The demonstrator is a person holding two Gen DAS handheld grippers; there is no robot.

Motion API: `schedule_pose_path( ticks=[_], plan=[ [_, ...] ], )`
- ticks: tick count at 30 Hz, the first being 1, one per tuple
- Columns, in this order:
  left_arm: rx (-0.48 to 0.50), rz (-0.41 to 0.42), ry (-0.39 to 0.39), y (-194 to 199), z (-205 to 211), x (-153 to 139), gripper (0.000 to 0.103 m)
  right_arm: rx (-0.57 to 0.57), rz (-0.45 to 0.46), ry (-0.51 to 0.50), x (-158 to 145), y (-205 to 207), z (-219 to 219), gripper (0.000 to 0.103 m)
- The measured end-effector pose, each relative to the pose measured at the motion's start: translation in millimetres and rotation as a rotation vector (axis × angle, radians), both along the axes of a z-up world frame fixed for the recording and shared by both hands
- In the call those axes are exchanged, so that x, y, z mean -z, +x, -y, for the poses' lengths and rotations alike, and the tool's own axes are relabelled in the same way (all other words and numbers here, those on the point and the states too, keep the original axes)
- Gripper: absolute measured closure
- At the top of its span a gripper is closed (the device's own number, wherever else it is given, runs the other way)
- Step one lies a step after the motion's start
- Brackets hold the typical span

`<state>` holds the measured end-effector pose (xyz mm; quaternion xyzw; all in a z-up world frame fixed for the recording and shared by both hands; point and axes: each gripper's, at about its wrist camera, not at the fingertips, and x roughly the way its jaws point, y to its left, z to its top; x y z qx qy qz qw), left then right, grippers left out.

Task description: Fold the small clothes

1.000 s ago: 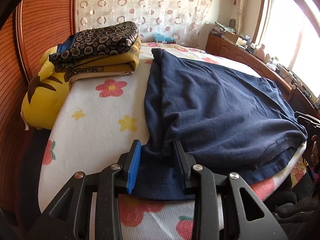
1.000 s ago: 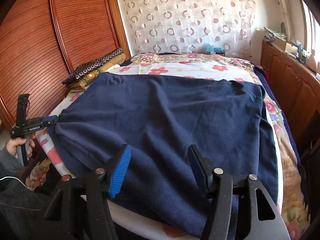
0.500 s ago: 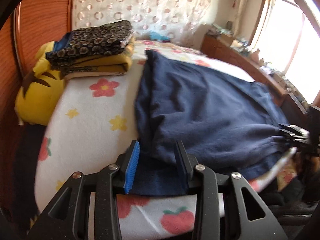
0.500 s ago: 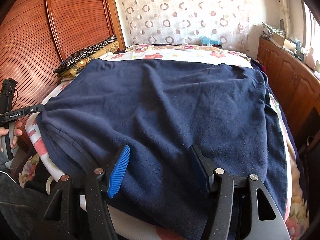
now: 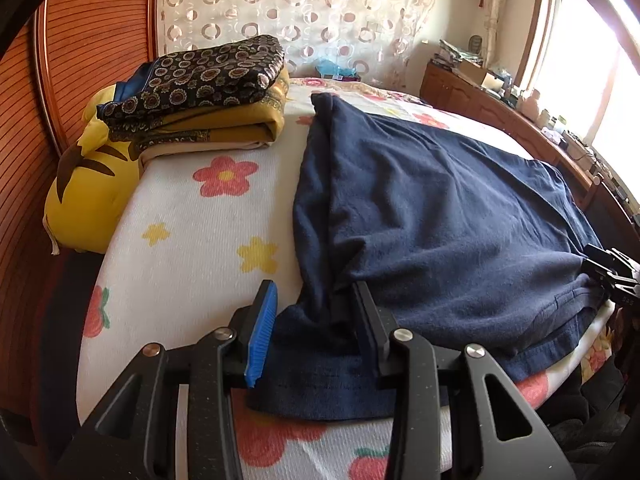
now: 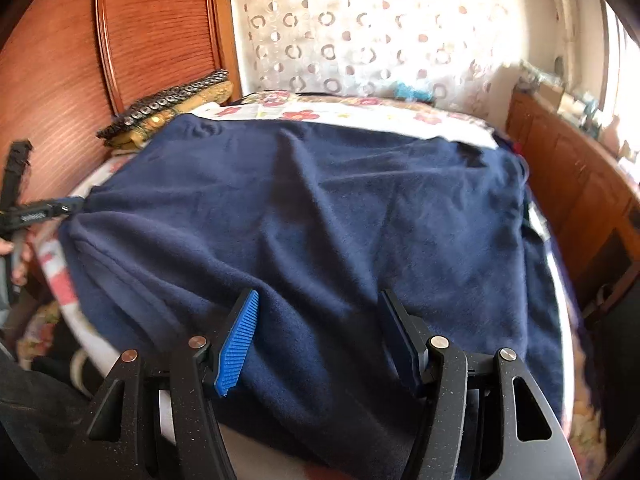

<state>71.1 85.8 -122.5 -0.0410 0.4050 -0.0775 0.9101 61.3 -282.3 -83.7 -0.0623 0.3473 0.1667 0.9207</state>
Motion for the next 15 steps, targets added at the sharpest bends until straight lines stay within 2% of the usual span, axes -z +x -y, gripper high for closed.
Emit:
schedule_pose_path(
  ticks=[3,6,9,11,12,13,15],
  plan=[
    [-0.004,0.000,-0.010,1.1,-1.7,0.2,0.064,-0.002,0.032,-0.030,2.8,-3.4,-5.6,0.040],
    [-0.001,-0.011,-0.036,-0.7,-1.5,-0.4,0.064,0.002,0.034,-0.015,4.8,-3.7,-4.2,0.039],
    [0.043,-0.014,-0.091,-2.1,0.9,-0.1,0.064,0.001,0.029,0.007,5.9,-3.7,-1.1,0.038],
    [0.064,-0.006,-0.081,-3.8,5.5,0.5,0.064,-0.003,0.031,0.006,6.4,-3.8,-0.5,0.038],
    [0.073,-0.003,-0.073,-4.3,7.8,0.1,0.066,-0.004,0.031,0.005,6.4,-4.2,-0.6,0.038],
    [0.086,-0.002,-0.074,-4.1,9.5,0.1,0.078,-0.006,0.030,0.006,6.3,-4.3,-0.5,0.038],
    [0.105,0.001,-0.096,-4.1,10.4,-0.2,0.087,-0.008,0.027,0.008,5.7,-3.3,0.0,0.038]
  ],
)
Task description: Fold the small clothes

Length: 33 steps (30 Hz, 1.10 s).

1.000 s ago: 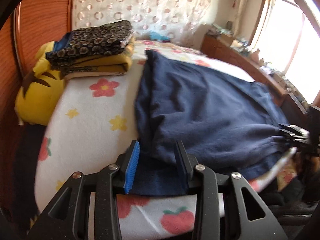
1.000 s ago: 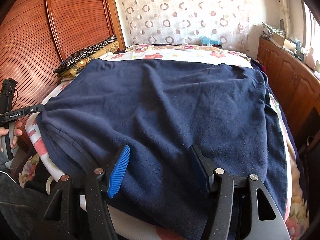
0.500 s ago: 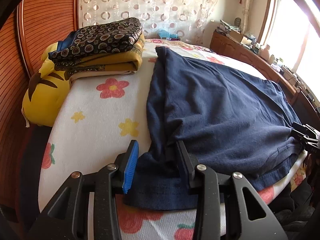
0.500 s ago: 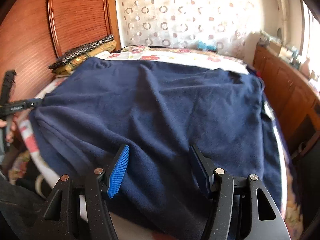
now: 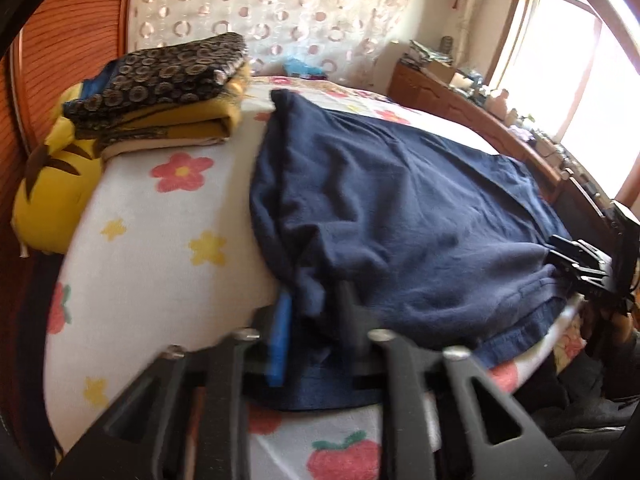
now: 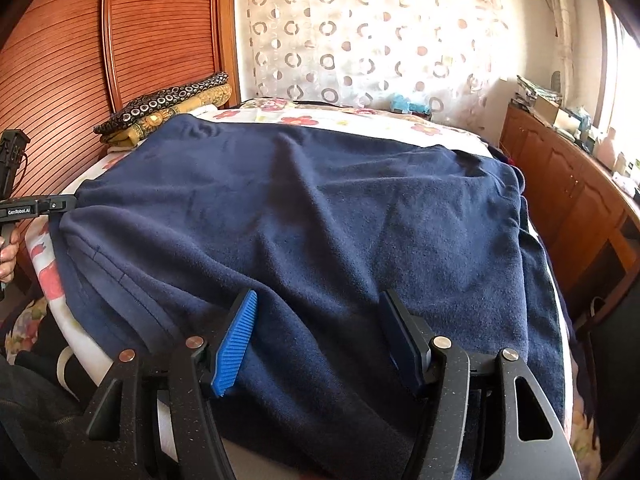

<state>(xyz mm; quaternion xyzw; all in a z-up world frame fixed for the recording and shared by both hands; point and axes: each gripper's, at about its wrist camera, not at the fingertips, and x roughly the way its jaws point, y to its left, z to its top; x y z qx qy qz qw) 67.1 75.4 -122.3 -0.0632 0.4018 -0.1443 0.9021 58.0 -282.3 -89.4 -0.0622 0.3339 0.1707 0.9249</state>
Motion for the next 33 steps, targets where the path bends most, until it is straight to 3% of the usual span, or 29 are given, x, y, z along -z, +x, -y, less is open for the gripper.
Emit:
schedule_pose_path(
  ticks=[2,9,15,26,32,33],
  plan=[
    [0.005,0.026,-0.002,-1.3,3.5,-5.1,0.092,-0.003,-0.005,-0.001,-0.7,0.3,-0.5,0.038],
    [0.068,0.176,-0.012,-6.9,41.3,-55.8,0.093,0.043,0.023,-0.011,-21.2,-4.7,13.5,0.038],
    [0.196,0.263,-0.062,4.8,99.4,-101.6,0.094,0.113,0.055,0.002,-40.4,-17.1,42.4,0.038],
    [0.490,0.330,-0.082,28.8,232.8,-159.7,0.094,0.224,0.128,0.020,-67.4,-50.0,91.4,0.038],
    [0.612,0.286,-0.097,16.1,278.5,-169.4,0.093,0.251,0.136,0.045,-69.9,-63.0,108.2,0.038],
    [0.626,0.269,-0.081,13.8,281.4,-163.6,0.087,0.253,0.135,0.047,-69.2,-63.0,109.0,0.038]
  ],
)
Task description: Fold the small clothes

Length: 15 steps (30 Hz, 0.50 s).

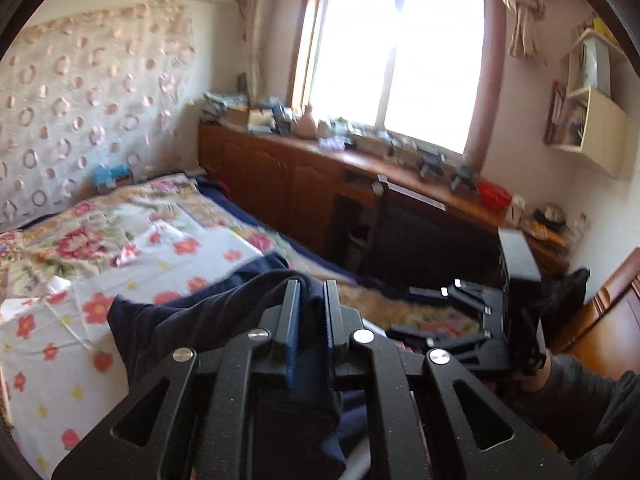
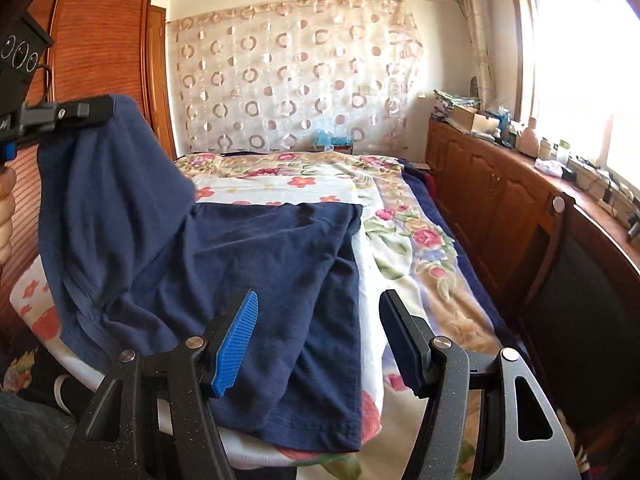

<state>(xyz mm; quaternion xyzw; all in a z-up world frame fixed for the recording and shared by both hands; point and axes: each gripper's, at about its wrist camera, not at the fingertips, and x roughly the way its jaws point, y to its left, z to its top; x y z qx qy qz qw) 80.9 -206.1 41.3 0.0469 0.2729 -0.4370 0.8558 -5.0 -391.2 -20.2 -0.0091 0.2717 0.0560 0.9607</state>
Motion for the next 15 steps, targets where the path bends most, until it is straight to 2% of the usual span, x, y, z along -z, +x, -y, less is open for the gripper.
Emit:
schedule_pose_path(
  ticks=[1,3,7,15],
  plan=[
    [0.009,-0.003,0.012,-1.5,2.3,3.5,0.079,-0.001,-0.001,-0.001,0.6,-0.4,0.1,0.038],
    [0.005,-0.028,0.041,-1.0,1.9,14.2,0.072,-0.006,-0.003,-0.006,2.2,1.6,-2.0,0.038],
    [-0.067,-0.071,0.074,7.6,-10.0,28.3,0.071,-0.014,-0.009,-0.004,3.1,7.8,-4.6,0.038],
    [-0.228,-0.069,0.105,8.0,-71.1,53.3,0.071,-0.094,-0.018,-0.025,3.4,33.3,-32.2,0.038]
  ],
)
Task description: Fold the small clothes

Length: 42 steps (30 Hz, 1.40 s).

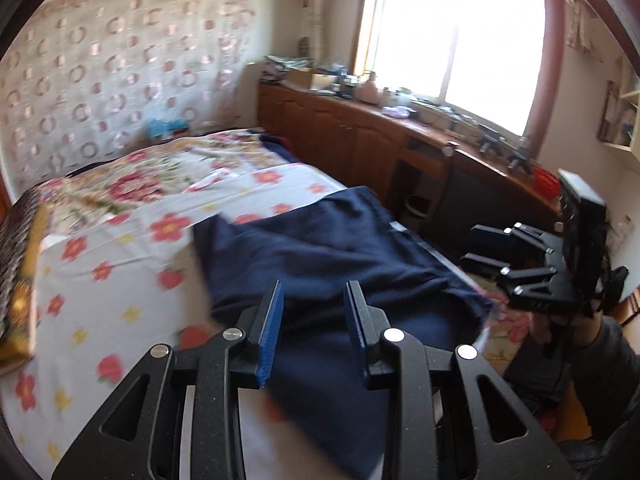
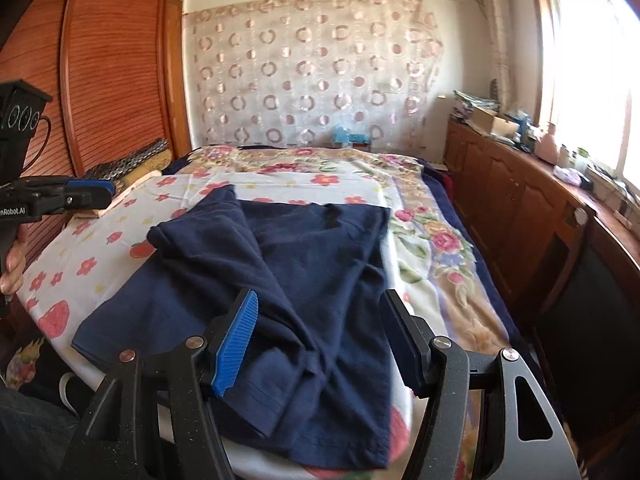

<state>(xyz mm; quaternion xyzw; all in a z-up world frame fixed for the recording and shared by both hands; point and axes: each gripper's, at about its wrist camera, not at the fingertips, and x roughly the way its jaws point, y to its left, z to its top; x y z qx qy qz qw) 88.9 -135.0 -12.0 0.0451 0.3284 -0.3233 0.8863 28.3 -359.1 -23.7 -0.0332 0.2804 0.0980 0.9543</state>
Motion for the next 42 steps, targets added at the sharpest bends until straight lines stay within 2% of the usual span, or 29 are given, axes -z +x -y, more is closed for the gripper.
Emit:
schedule_pose_path(
  ticks=[3,7,15,28,36,38,40,42],
  plan=[
    [-0.058,0.004,0.022,-1.1,-22.6,7.9,0.071,-0.044,-0.005,0.000,-3.1,15.4,-17.4,0.038],
    [-0.121,-0.004,0.012,-2.2,-53.1,14.9,0.071,-0.125,-0.023,0.001,-8.8,41.5,-43.6,0.038],
    [-0.195,0.004,-0.007,-1.5,-86.2,18.2,0.071,-0.261,-0.083,-0.032,-4.7,92.4,-96.4,0.038],
    [-0.218,-0.024,-0.014,2.6,-100.5,35.4,0.071,-0.380,-0.216,-0.155,11.6,128.3,-130.1,0.038],
    [-0.210,-0.035,-0.013,0.4,-98.2,41.8,0.071,-0.362,-0.254,-0.227,25.0,146.8,-134.9,0.038],
    [-0.210,-0.038,-0.016,0.9,-98.4,42.8,0.071,-0.363,-0.250,-0.217,25.7,149.8,-136.8,0.046],
    [-0.211,-0.040,-0.017,0.6,-97.9,43.8,0.071,-0.358,-0.233,-0.196,24.3,149.5,-137.3,0.085],
    [-0.209,-0.044,-0.016,1.0,-96.7,45.3,0.071,-0.360,-0.215,-0.131,16.6,147.3,-127.1,0.091]
  ],
)
